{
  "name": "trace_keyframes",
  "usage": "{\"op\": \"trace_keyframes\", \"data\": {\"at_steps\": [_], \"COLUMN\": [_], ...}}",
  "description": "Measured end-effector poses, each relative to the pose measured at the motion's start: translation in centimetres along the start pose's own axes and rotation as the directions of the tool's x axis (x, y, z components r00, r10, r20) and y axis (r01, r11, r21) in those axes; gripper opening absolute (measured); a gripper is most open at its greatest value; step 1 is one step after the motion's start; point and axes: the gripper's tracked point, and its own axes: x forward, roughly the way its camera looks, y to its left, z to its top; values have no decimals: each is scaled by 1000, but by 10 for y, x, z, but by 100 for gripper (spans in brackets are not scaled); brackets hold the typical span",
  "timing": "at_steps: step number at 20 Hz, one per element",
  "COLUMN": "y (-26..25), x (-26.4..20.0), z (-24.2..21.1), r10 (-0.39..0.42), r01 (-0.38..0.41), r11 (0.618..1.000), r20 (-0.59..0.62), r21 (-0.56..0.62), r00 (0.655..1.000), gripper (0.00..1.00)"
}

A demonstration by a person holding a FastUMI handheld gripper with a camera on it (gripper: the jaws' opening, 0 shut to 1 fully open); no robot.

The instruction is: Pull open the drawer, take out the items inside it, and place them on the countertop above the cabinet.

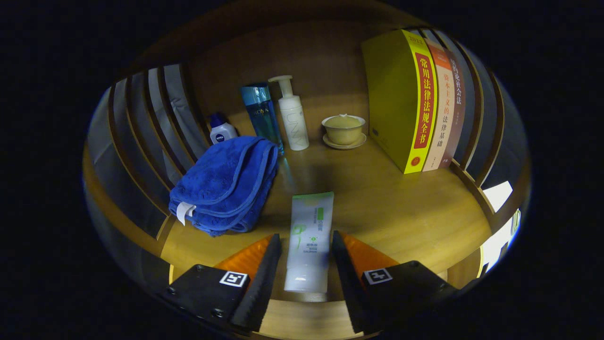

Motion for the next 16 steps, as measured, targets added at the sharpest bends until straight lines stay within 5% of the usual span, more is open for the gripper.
{"op": "trace_keyframes", "data": {"at_steps": [6, 16], "y": [1, 13], "x": [-26, -112], "z": [7, -9], "r10": [19, 21], "r01": [-21, -4], "r11": [1000, 997], "r20": [87, 230], "r21": [22, -76], "r00": [996, 973], "gripper": [99, 99]}}
